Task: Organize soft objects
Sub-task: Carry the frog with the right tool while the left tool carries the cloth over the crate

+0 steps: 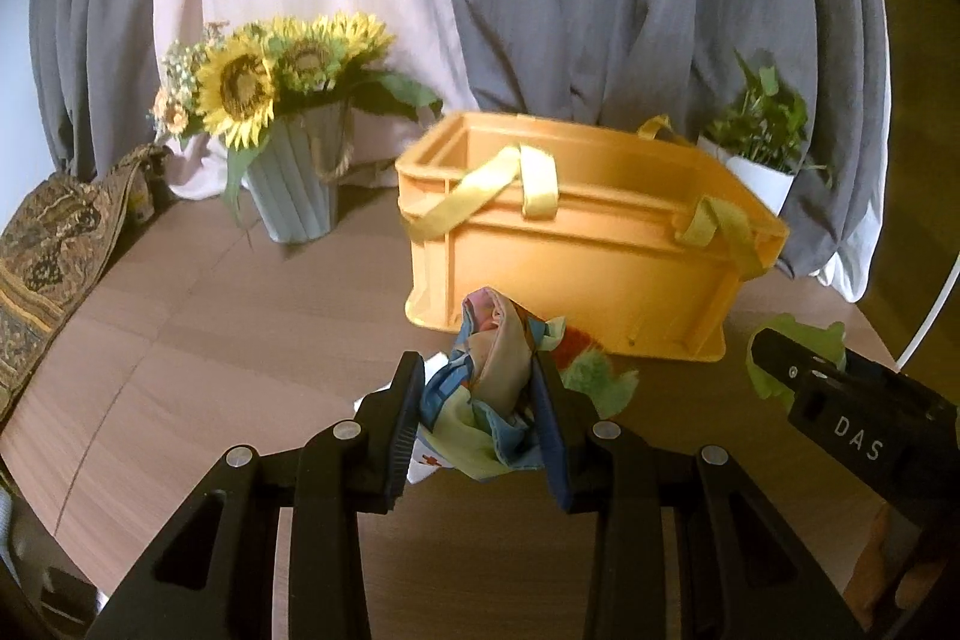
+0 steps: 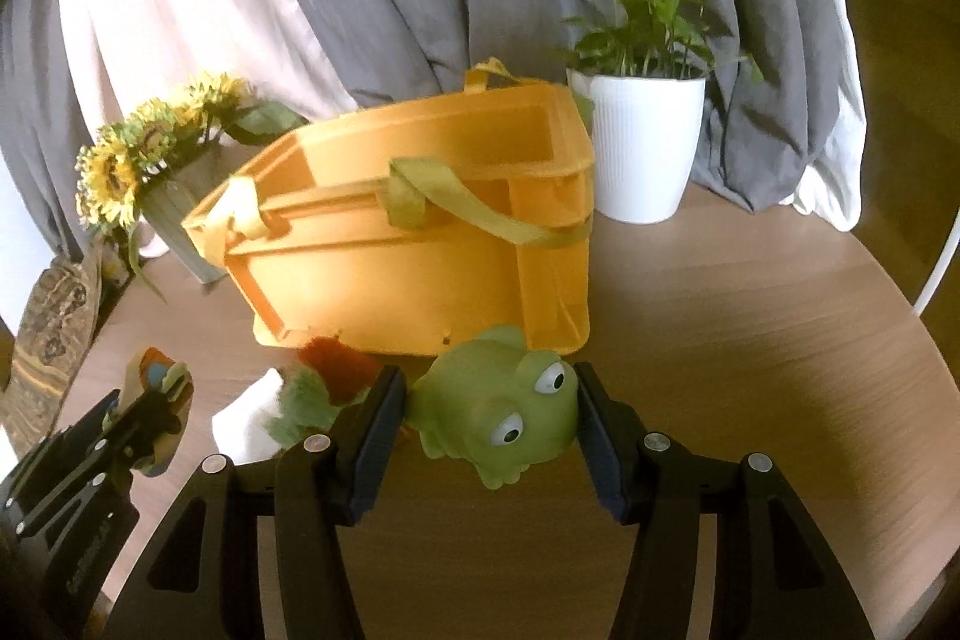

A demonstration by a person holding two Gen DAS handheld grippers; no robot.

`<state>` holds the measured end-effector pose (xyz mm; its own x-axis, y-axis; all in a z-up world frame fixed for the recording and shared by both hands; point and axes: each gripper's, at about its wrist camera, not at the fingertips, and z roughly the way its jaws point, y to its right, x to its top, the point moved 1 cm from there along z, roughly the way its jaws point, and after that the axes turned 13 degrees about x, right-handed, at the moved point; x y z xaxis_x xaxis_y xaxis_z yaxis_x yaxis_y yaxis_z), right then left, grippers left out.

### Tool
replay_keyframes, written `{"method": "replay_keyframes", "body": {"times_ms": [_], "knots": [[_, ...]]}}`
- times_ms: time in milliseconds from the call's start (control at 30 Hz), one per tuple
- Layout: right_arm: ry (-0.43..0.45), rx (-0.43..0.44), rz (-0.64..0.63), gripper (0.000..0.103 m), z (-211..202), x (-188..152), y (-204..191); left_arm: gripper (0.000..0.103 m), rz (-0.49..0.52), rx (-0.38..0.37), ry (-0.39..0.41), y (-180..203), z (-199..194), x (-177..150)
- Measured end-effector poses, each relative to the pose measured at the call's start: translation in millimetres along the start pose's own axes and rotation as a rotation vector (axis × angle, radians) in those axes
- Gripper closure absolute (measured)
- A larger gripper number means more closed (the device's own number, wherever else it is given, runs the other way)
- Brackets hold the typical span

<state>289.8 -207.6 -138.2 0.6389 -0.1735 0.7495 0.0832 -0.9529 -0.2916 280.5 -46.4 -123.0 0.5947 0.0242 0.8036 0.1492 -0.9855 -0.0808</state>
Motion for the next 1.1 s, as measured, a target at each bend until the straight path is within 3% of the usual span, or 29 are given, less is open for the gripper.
{"method": "replay_keyframes", "body": {"times_ms": [1100], "knots": [[0.285, -0.037, -0.020, 0.046, -66.9, 61.0, -63.1, 0.067, 0.011, -0.130, 0.251, -35.1, -43.9, 80.5]]}}
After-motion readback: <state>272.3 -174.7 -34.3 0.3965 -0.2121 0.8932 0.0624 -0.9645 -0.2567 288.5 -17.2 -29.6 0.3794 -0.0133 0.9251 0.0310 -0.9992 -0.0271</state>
